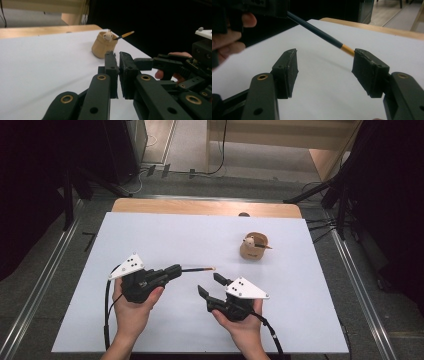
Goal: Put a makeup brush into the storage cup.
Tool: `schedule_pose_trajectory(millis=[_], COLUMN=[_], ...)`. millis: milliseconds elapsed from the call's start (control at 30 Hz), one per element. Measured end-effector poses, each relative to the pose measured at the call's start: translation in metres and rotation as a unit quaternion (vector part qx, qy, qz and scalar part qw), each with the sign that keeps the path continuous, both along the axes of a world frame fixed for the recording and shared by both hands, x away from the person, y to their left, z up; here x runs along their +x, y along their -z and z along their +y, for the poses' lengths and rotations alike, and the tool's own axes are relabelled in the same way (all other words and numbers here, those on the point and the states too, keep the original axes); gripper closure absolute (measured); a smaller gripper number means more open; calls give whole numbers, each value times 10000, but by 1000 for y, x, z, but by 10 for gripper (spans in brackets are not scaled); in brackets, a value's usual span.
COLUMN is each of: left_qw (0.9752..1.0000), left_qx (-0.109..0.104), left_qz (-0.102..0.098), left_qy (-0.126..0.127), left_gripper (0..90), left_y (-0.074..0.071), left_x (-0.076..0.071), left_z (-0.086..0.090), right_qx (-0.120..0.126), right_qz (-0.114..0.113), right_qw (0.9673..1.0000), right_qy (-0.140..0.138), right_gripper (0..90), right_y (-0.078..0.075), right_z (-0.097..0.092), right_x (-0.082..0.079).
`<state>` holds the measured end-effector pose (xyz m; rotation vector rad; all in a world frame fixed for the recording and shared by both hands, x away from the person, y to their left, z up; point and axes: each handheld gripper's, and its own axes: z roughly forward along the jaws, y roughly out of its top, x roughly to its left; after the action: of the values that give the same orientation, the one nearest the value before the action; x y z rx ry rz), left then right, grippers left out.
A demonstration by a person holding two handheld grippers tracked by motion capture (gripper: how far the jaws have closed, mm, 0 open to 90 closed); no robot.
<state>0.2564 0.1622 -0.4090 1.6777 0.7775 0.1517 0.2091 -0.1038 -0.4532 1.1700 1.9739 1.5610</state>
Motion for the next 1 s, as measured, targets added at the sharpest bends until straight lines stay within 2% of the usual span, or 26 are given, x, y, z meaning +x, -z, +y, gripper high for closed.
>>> schedule_pose_trajectory(millis=[133, 233, 333, 400, 433, 533, 733, 867, 967, 1000], left_qw=[9995, 9986, 9976, 9972, 9970, 9966, 9954, 9952, 9950, 9950], left_qx=[-209, -353, -506, -571, -598, -664, -725, -733, -742, -734], left_qz=[-216, -389, -472, -493, -491, -490, -627, -647, -652, -665], left_qy=[-19, 4, 10, 13, 32, 44, 87, 98, 135, 140], left_gripper=[865, 865, 865, 865, 865, 865, 865, 865, 865, 865], left_y=[4, 7, 10, 12, 13, 16, 20, 23, 25, 26], left_x=[-3, -5, -7, -8, -8, -9, -14, -17, -19, -20], left_z=[-2, -4, -6, -6, -7, -9, -17, -23, -26, -27], right_qx=[591, 948, 1324, 1703, 1858, 2178, 2374, 2622, 2768, 2831], right_qz=[434, 711, 999, 1197, 1295, 1398, 1478, 1549, 1480, 1497], right_qw=[9973, 9929, 9861, 9781, 9740, 9659, 9599, 9522, 9492, 9470], right_qy=[54, 103, 125, 62, 53, 117, 195, 223, 242, 253], right_gripper=[301, 183, 61, 4, 0, 0, 9, 74, 134, 136], right_y=[2, 3, 4, 6, 6, 7, 8, 11, 12, 12], right_z=[0, 0, -1, -3, -5, -9, -13, -17, -20, -22], right_x=[0, 0, 1, 3, 3, 3, 5, 7, 7, 7])
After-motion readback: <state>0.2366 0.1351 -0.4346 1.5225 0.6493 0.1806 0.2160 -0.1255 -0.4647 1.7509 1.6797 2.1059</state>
